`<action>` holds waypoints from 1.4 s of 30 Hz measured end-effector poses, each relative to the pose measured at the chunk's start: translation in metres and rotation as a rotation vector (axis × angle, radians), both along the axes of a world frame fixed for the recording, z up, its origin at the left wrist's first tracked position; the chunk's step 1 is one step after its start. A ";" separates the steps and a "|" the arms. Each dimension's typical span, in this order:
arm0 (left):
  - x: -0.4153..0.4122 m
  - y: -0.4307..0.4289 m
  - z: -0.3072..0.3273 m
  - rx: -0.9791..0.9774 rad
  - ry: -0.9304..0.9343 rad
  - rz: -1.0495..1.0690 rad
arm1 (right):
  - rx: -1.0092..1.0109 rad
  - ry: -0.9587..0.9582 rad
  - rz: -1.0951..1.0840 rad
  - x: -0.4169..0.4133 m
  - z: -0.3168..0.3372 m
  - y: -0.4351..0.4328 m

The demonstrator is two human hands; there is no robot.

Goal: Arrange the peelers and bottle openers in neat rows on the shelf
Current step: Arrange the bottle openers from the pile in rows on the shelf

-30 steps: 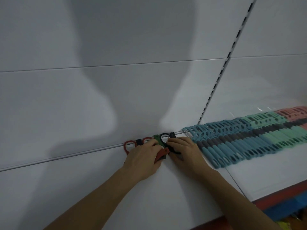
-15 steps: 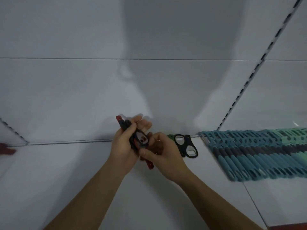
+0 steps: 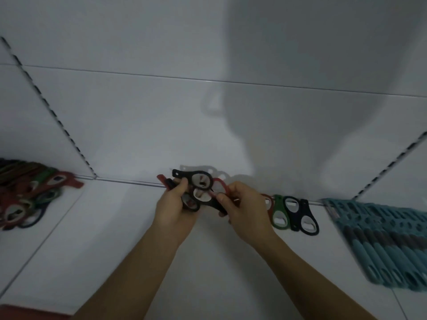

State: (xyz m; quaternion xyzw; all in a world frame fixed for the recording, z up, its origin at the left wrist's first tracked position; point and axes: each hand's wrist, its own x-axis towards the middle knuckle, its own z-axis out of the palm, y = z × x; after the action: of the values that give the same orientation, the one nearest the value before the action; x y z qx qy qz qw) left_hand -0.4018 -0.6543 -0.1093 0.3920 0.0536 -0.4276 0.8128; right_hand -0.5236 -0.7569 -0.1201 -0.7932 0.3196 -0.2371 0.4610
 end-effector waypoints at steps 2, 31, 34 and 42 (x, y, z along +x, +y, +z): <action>0.015 0.005 0.001 -0.016 0.084 0.092 | 0.143 -0.061 -0.006 -0.002 0.006 -0.003; 0.050 0.006 -0.010 -0.205 -0.165 -0.248 | 0.203 -0.017 0.046 0.012 0.043 -0.005; 0.051 0.012 -0.009 0.046 -0.177 -0.444 | 0.234 -0.114 0.134 0.011 0.052 -0.011; 0.034 0.012 -0.017 -0.102 0.099 -0.616 | 0.082 -0.398 0.040 0.001 0.064 -0.036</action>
State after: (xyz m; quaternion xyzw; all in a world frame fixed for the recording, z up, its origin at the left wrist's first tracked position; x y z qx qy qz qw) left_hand -0.3675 -0.6422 -0.1261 0.3272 -0.0495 -0.6744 0.6600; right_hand -0.5223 -0.7931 -0.0564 -0.7174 0.2156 -0.3667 0.5517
